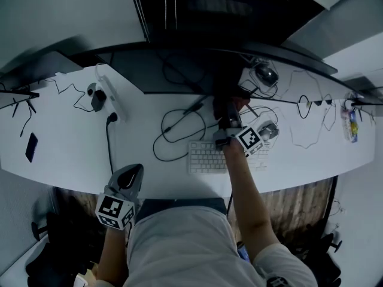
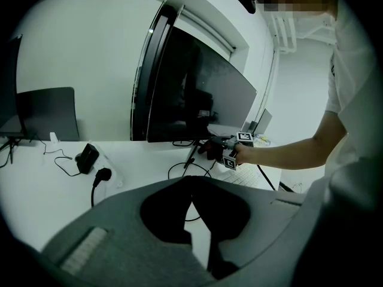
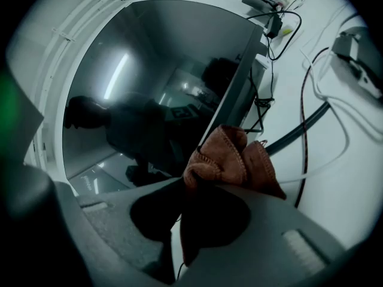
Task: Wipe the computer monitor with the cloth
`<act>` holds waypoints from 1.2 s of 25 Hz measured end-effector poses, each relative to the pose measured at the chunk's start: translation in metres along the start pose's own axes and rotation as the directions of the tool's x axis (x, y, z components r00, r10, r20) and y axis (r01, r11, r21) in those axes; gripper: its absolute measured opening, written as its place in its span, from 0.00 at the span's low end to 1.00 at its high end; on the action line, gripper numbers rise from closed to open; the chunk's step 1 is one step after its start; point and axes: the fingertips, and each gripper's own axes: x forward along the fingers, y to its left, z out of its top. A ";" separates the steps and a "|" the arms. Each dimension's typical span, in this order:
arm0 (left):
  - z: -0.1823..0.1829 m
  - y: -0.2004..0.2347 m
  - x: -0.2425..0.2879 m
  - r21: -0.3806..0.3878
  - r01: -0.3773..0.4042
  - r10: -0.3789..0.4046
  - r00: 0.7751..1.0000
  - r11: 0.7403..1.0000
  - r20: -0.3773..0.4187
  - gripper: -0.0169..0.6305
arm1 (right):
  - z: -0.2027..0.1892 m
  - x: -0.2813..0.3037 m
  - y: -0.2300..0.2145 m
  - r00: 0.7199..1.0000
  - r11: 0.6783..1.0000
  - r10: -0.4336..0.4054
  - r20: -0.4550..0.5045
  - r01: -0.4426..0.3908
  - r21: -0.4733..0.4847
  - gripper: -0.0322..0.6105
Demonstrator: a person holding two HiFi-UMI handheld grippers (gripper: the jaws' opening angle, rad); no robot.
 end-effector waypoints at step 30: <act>-0.043 0.101 -0.077 -0.077 -0.115 0.120 0.991 0.990 0.055 0.04 | -0.211 0.079 0.122 0.963 0.989 0.146 -0.226 -0.149 0.001 0.13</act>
